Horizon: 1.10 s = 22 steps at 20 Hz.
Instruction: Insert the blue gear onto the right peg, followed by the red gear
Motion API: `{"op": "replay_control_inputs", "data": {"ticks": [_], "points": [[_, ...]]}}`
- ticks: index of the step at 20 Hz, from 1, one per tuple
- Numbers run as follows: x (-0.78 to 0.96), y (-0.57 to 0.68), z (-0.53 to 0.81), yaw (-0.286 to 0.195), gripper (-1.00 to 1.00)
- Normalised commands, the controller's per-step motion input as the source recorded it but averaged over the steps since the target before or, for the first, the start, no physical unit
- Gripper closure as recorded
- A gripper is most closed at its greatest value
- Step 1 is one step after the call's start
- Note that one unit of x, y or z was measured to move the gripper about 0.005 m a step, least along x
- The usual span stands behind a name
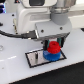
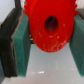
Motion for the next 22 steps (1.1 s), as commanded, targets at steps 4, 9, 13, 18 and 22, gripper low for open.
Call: {"op": "replay_control_inputs", "data": {"ticks": [4,9,13,18,22], "points": [[0.13,0.0,0.44,0.0,1.0],[0.15,-0.03,0.38,0.0,1.0],[0.25,-0.08,0.05,0.0,1.0],[0.44,0.0,0.0,0.0,1.0],[0.42,0.0,0.0,0.0,1.0]]}}
